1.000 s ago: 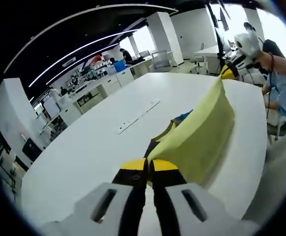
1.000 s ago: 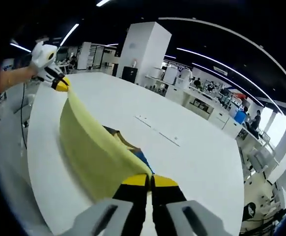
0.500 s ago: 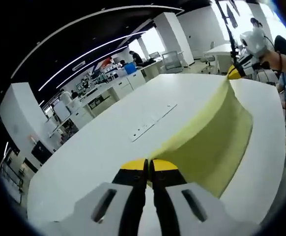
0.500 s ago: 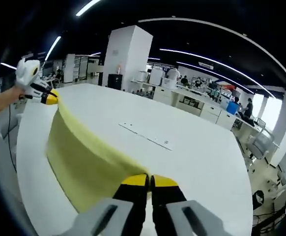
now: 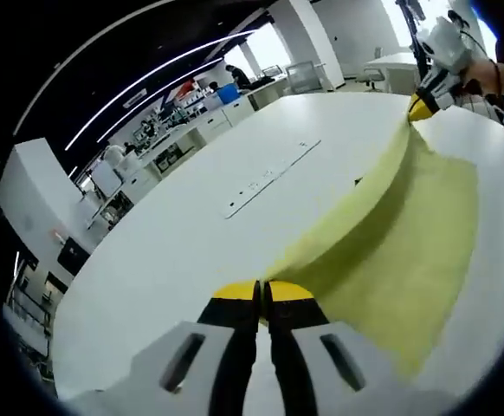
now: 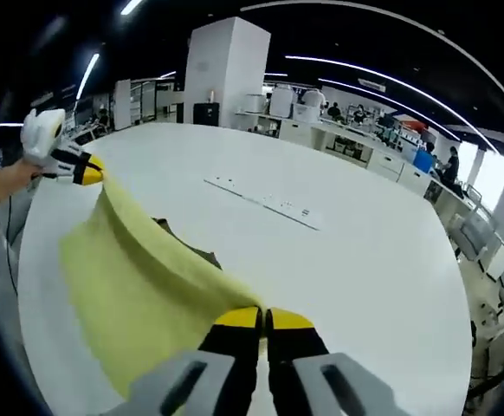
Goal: Fold the garment on the visible template until the final outline fits inside the template.
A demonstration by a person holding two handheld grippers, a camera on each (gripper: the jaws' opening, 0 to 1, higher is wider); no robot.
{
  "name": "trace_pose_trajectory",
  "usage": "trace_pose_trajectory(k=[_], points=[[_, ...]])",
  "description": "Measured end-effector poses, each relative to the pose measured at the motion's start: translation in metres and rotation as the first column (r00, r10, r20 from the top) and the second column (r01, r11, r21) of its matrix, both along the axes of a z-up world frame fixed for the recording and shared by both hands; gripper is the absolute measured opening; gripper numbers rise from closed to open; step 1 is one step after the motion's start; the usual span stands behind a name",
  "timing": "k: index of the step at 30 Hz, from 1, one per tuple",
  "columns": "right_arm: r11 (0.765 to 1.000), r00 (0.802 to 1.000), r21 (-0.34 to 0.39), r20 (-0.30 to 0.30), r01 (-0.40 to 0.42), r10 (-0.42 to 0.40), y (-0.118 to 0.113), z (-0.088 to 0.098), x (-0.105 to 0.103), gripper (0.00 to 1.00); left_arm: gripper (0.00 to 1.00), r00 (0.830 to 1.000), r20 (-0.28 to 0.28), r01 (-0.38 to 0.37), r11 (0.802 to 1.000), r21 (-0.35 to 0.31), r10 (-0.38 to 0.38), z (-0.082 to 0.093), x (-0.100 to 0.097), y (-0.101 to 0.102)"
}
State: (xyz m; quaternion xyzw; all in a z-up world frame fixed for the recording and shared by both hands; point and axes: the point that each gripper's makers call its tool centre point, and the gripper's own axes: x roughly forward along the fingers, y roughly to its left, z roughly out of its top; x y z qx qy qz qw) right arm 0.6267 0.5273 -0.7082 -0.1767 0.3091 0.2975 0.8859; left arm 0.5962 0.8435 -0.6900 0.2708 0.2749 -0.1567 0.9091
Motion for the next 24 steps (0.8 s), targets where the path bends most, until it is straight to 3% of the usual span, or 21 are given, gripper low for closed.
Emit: trace_pose_trajectory(k=[5,7,9,16,20,24], points=[[0.999,0.999,-0.045,-0.018,-0.029,0.028,0.002,-0.021,0.010,0.00,0.00,1.000,-0.010,-0.016,0.999,0.032,0.016,-0.025,0.010,0.004],[0.994,0.999,-0.097,-0.020,-0.048,0.047,-0.001,-0.030,0.013,0.00,0.00,0.999,-0.025,-0.022,1.000,0.020,0.022,-0.034,0.012,0.003],[0.993,0.998,-0.103,-0.032,-0.050,0.047,0.000,-0.038,0.014,0.00,0.00,0.999,-0.037,-0.032,0.999,0.019,0.033,-0.042,0.015,0.005],[0.987,0.998,-0.150,-0.051,-0.054,0.047,0.002,-0.056,0.021,0.00,0.00,0.998,-0.031,-0.048,0.999,-0.009,0.048,-0.053,0.019,0.008],[0.991,0.998,-0.132,-0.066,-0.031,0.022,0.002,-0.061,0.023,0.00,0.01,0.995,-0.082,-0.056,0.997,-0.051,0.051,-0.065,0.016,0.010],[0.993,0.998,-0.122,-0.067,-0.008,0.000,0.003,-0.060,0.024,0.00,0.04,0.995,-0.086,-0.059,0.997,-0.044,0.055,-0.070,0.016,0.014]])
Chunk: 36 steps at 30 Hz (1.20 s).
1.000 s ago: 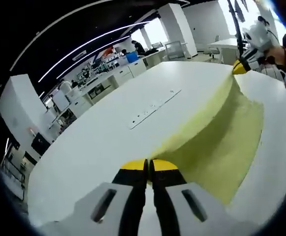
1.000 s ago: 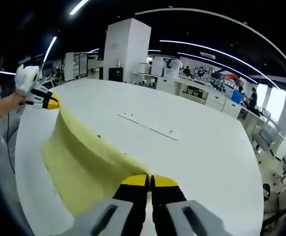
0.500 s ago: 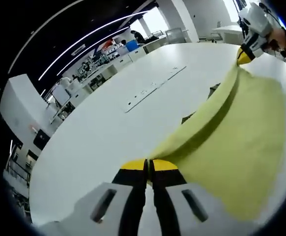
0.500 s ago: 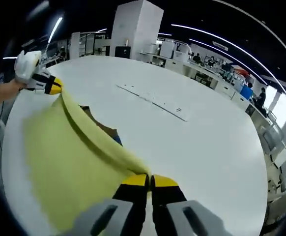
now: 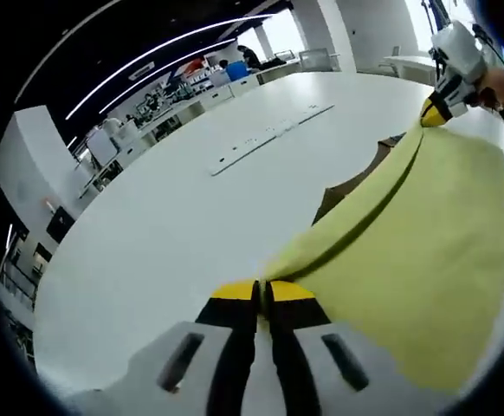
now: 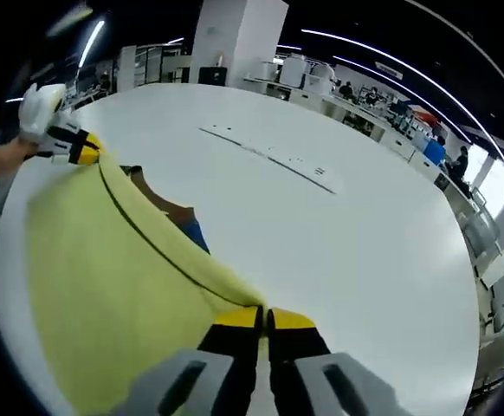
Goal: Fold the garment on the visible template until the final outline fits inside the template.
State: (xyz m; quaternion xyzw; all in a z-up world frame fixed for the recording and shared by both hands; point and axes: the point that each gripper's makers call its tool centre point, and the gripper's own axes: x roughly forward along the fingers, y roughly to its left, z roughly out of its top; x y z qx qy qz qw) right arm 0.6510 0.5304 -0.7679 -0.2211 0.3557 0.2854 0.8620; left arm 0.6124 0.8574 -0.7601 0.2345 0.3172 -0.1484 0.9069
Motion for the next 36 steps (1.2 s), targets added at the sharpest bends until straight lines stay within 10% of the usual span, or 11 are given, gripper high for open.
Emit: trace_pose_trajectory(k=[10,18,24,36], points=[[0.997,0.997,0.014,-0.025,-0.072,0.072,0.006,0.008,-0.018,0.35,0.30,0.996,-0.003,0.085,0.993,-0.082,-0.086,0.006,-0.011,-0.005],[0.995,0.993,0.036,0.075,0.089,-0.091,-0.010,0.005,0.019,0.30,0.31,0.996,0.089,0.018,0.998,-0.062,-0.013,0.007,0.020,0.009],[0.987,0.983,0.083,0.111,0.139,-0.148,-0.011,0.011,0.030,0.25,0.39,0.983,0.118,-0.121,0.976,-0.179,0.144,0.017,0.031,0.028],[0.950,0.990,0.277,-0.041,0.143,-0.137,0.000,0.032,-0.009,0.42,0.58,0.985,0.078,-0.117,0.920,-0.374,0.156,0.040,-0.015,0.022]])
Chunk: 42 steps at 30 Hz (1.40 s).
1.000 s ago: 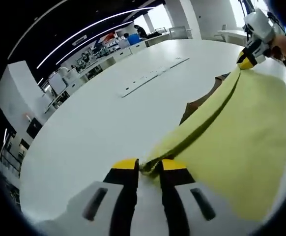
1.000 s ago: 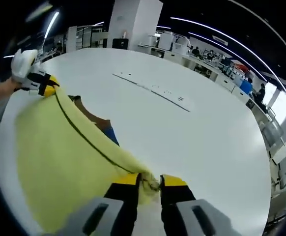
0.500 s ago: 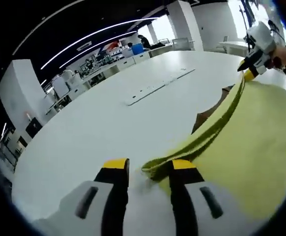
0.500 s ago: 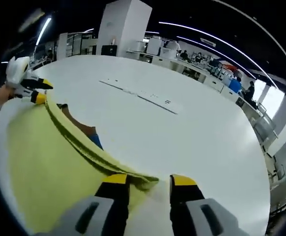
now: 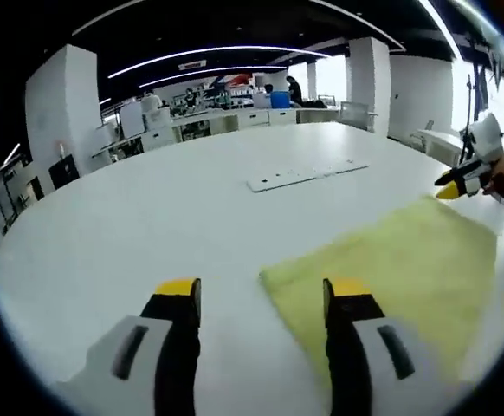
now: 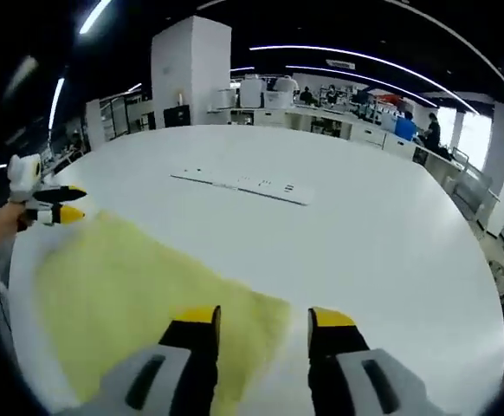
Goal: Fold the garment on the visible template until the final outline fits inside the template.
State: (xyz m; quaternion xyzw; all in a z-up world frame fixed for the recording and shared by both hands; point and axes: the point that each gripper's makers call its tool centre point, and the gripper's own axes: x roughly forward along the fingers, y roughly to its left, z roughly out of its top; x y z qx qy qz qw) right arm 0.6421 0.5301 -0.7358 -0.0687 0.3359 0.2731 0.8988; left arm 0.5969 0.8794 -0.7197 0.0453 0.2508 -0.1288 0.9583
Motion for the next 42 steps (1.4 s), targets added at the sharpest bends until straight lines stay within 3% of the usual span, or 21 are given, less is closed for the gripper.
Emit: trace_pose_trajectory(k=[5,10,17,21,26,33,42], points=[[0.998,0.998,0.031,-0.031,-0.050,0.051,0.001,0.007,-0.025,0.47,0.66,0.996,-0.006,0.088,0.996,-0.002,-0.088,0.003,-0.029,-0.011],[0.995,0.994,-0.004,-0.053,-0.100,0.100,-0.004,0.007,-0.050,0.53,0.70,0.992,-0.027,0.120,0.993,-0.011,-0.121,0.000,-0.052,-0.011],[0.990,0.989,0.048,-0.068,-0.130,0.133,-0.006,0.015,-0.080,0.58,0.74,0.985,-0.042,0.167,0.985,-0.052,-0.170,-0.001,-0.079,-0.014],[0.986,0.983,0.024,-0.087,-0.162,0.164,-0.011,0.013,-0.101,0.59,0.76,0.974,-0.054,0.212,0.972,-0.098,-0.218,-0.002,-0.096,-0.025],[0.979,0.971,0.025,-0.122,-0.204,0.206,-0.013,0.009,-0.130,0.59,0.77,0.960,-0.084,0.260,0.960,-0.101,-0.269,-0.007,-0.113,-0.035],[0.974,0.962,0.024,-0.158,-0.223,0.224,-0.014,0.003,-0.158,0.53,0.68,0.946,-0.122,0.289,0.953,-0.094,-0.299,-0.019,-0.133,-0.042],[0.972,0.958,0.017,-0.164,-0.236,0.235,-0.017,-0.008,-0.169,0.30,0.48,0.940,-0.168,0.285,0.954,-0.092,-0.297,-0.031,-0.147,-0.040]])
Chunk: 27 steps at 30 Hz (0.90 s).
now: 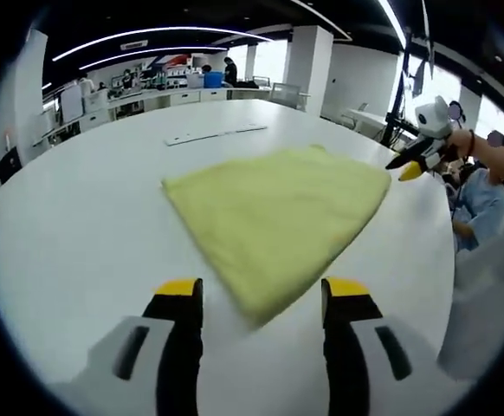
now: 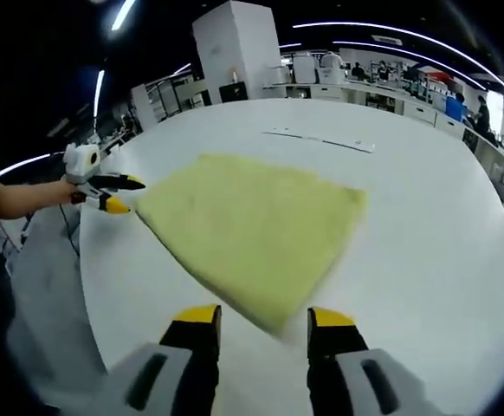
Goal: Fold the garment on the visible template until the final outline fits inside the template.
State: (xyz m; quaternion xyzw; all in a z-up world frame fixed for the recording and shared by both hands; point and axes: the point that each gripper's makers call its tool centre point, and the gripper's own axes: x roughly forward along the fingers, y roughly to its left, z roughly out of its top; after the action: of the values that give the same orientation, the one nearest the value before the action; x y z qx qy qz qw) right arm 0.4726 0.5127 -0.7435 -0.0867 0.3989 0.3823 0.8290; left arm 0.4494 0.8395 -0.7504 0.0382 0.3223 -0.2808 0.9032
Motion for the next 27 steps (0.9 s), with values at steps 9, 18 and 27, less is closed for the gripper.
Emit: trace_pose_trajectory(k=[9,18,27], points=[[1.000,0.999,0.005,-0.029,0.019,-0.019,-0.006,-0.017,-0.006,0.18,0.26,0.999,-0.040,-0.018,1.000,0.009,0.018,-0.011,-0.006,0.004],[0.998,0.998,0.034,-0.015,0.055,-0.055,-0.009,-0.019,0.001,0.04,0.10,0.999,-0.045,-0.015,1.000,0.015,0.015,-0.012,-0.005,0.005],[0.998,0.998,0.012,-0.011,0.055,-0.055,-0.014,-0.022,0.002,0.00,0.00,0.998,-0.064,0.002,1.000,0.020,0.000,-0.014,-0.005,0.002]])
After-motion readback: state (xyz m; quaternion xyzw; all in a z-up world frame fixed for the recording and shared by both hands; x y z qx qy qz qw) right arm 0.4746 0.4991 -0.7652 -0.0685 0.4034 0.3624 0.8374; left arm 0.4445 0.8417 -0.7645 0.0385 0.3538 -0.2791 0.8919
